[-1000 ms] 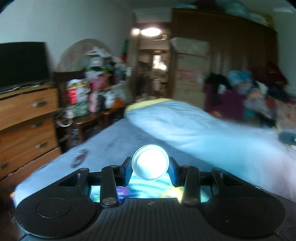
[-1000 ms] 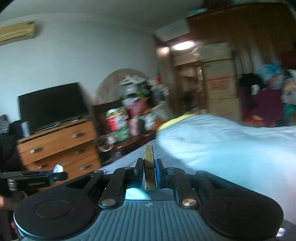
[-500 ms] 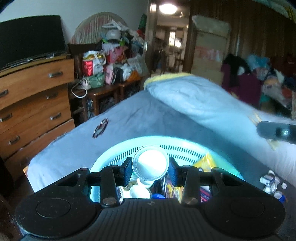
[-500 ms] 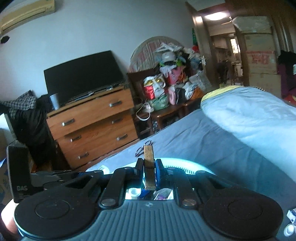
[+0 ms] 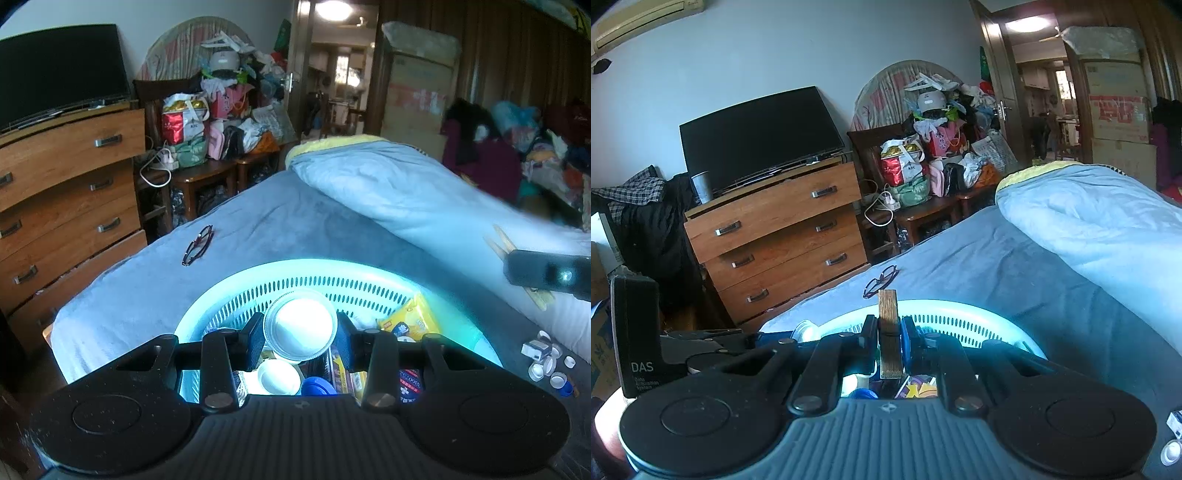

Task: Organize objects
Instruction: 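Carry the white cap and clothespin over the teal basket and release them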

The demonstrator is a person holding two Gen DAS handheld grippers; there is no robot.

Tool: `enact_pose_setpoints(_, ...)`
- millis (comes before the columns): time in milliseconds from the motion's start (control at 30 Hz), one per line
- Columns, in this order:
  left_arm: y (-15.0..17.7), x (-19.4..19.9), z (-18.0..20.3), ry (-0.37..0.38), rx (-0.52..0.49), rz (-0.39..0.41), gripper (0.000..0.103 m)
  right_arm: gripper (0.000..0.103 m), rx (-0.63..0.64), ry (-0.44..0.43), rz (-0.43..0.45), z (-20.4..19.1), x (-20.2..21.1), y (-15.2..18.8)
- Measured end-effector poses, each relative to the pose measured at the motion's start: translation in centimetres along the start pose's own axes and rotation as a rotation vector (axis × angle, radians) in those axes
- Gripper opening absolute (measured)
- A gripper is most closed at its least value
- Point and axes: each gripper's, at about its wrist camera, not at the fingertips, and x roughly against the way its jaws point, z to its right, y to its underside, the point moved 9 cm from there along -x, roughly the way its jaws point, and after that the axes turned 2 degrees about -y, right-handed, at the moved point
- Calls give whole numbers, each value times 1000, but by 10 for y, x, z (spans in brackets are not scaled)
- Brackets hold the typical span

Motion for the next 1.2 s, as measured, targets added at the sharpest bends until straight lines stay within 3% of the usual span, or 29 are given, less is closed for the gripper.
enact_pose_setpoints(1200, -1, -10, -1, -1, -2, -11, 41, 15, -2, -9, -21, 7, -14, 9)
